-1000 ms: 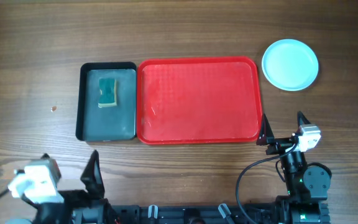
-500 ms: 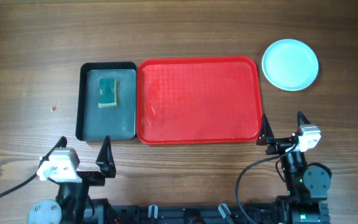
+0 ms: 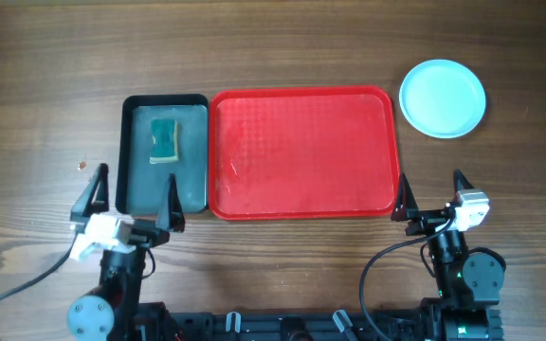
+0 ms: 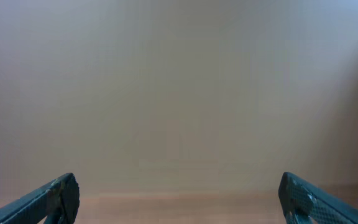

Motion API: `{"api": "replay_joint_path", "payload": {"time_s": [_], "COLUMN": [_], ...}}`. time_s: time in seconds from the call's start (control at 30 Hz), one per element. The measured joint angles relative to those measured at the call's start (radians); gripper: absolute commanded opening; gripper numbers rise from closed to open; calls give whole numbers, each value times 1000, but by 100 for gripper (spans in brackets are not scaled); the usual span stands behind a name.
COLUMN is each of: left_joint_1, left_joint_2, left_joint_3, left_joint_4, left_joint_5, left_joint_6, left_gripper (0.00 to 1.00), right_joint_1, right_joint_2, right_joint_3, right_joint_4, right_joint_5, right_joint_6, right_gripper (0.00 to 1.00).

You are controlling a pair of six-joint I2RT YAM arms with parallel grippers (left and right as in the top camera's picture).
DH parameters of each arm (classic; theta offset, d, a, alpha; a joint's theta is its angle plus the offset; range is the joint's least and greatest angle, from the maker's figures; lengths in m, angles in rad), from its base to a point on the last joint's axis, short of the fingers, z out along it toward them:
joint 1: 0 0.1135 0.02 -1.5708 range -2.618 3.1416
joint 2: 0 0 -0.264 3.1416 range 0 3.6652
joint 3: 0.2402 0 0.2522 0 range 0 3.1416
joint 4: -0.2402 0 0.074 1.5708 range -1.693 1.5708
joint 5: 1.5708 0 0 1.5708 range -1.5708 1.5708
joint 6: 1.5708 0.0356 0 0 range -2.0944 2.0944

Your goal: Clean dirty plates on tray and stack at the side

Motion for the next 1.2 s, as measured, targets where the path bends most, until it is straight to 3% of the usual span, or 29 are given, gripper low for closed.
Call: {"api": "replay_joint_path", "payload": {"time_s": [0.6,0.87,1.2], "left_joint_1": [0,0,0], "left_joint_2": [0,0,1], "left_joint_3": [-159,-161,-161], "left_joint_4": [4,-218,-218], "left_joint_5": [3,3,3], "left_joint_6": [-15,-19,-21], "left_gripper": [100,100,100], "right_joint_1": [0,0,0], "right_joint_2": [0,0,0], "right_joint_3": [0,0,0], "right_joint_4": [0,0,0], "right_joint_5": [0,0,0], "right_joint_6": [0,0,0], "right_gripper": [100,100,100]}}
